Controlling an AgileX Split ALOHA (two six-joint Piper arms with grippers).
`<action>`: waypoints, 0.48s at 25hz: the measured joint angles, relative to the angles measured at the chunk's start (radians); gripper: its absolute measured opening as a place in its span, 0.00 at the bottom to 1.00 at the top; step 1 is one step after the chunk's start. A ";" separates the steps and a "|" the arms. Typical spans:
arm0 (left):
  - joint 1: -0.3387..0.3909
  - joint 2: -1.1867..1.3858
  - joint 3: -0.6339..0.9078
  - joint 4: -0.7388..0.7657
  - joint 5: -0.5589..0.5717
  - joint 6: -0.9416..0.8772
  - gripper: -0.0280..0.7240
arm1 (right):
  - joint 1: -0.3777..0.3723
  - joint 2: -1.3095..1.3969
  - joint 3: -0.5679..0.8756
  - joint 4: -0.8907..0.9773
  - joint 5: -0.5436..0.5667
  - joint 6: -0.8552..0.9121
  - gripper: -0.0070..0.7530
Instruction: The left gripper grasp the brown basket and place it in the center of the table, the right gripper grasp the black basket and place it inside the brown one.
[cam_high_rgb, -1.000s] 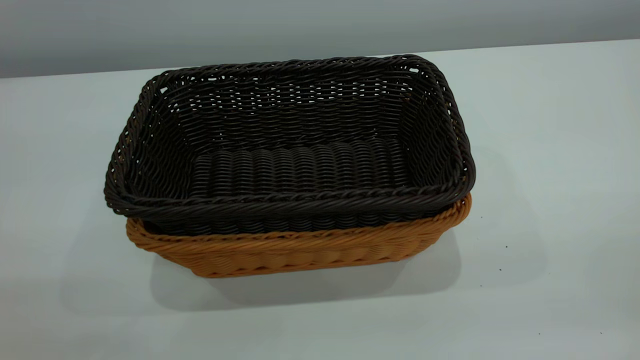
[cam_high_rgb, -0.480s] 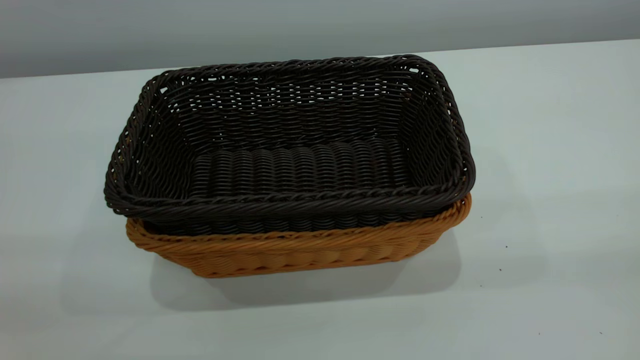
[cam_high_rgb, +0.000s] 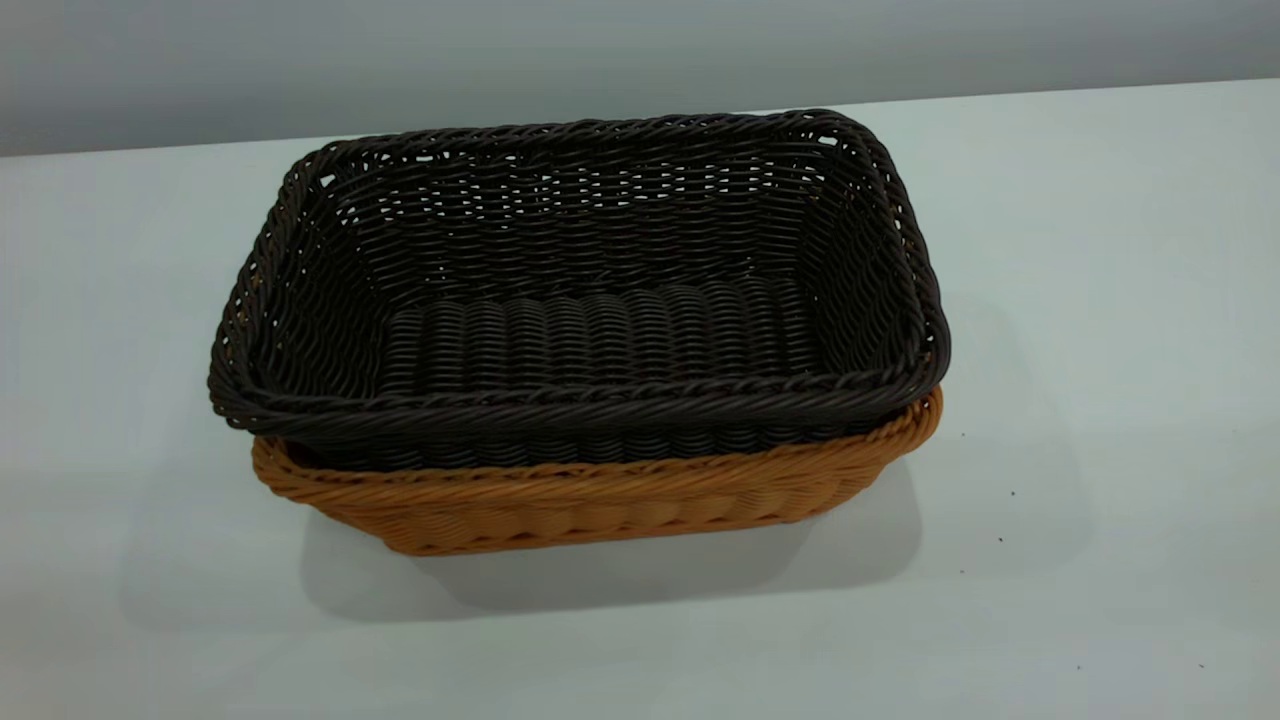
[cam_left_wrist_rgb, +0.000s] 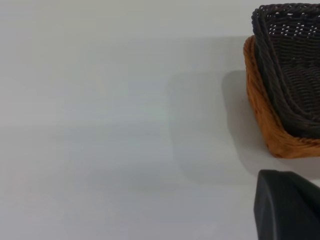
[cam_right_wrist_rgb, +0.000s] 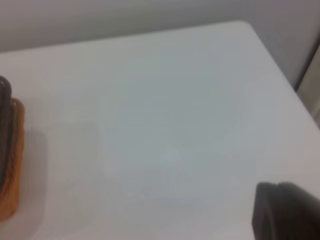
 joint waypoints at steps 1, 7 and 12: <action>0.000 0.000 0.000 0.000 0.000 0.000 0.04 | 0.001 0.000 0.000 -0.006 0.000 0.000 0.01; 0.000 0.000 0.000 0.000 0.000 0.000 0.04 | 0.001 0.000 0.000 -0.007 0.000 0.000 0.01; 0.000 0.000 0.000 0.000 0.000 0.000 0.04 | 0.003 0.002 0.000 -0.008 0.000 0.000 0.01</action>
